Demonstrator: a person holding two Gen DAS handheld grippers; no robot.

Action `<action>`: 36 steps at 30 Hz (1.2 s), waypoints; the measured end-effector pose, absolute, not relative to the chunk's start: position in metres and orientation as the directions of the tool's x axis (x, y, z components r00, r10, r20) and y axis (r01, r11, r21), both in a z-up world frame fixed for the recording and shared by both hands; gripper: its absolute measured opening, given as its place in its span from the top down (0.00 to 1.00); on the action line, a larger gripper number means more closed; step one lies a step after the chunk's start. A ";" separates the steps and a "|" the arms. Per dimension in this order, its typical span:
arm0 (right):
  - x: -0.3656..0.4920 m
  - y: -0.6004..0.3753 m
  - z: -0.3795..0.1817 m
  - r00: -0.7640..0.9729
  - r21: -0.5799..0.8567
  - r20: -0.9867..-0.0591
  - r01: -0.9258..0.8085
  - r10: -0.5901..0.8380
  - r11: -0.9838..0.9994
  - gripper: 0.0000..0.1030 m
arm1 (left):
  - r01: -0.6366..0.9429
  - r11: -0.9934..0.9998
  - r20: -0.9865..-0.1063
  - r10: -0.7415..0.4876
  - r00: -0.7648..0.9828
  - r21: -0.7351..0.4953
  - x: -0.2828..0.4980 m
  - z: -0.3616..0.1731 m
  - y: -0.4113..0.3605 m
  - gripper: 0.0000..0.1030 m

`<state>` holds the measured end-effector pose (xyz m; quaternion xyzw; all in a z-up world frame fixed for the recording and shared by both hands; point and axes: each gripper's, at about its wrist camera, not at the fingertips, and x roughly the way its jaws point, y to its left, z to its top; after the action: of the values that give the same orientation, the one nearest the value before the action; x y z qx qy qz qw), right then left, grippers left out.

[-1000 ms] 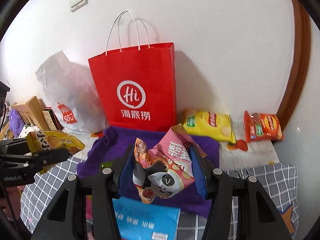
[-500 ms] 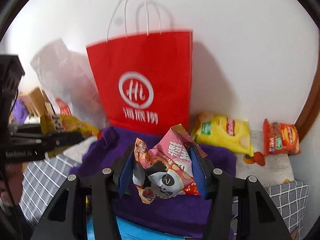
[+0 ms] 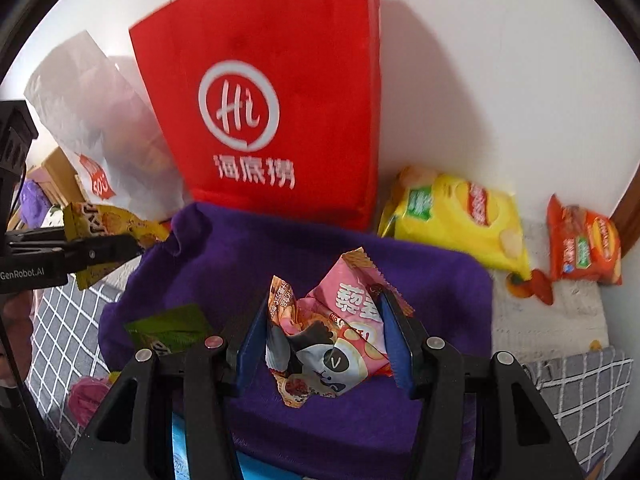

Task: Organize snacks
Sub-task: 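Carry both packets up over the purple towel with both tools, then open the right tool to drop the pink packet while the left tool lowers the yellow packet onto the towel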

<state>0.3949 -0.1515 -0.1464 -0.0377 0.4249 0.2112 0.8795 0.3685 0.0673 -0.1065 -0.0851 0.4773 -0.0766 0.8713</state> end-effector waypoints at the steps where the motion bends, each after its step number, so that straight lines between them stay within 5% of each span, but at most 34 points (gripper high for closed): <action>1: 0.395 -0.149 -0.149 0.543 0.109 -0.769 -0.408 0.337 0.906 0.48 | 0.053 0.974 -0.820 -0.215 0.530 -0.222 0.370 -0.108 0.067 0.58; 23: 0.391 -0.127 -0.170 0.450 0.058 -0.838 -0.487 0.308 0.871 0.43 | 0.051 0.972 -0.846 -0.224 0.484 -0.229 0.373 -0.119 0.060 0.58; 36: 0.386 -0.157 -0.126 0.576 0.096 -0.744 -0.410 0.339 0.907 0.36 | 0.067 0.966 -0.865 -0.255 0.433 -0.251 0.378 -0.133 0.053 0.58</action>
<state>0.3857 -0.1571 -0.1263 -0.0433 0.4090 0.2110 0.8867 0.3780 0.0527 -0.1329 -0.0898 0.5236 -0.0953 0.8418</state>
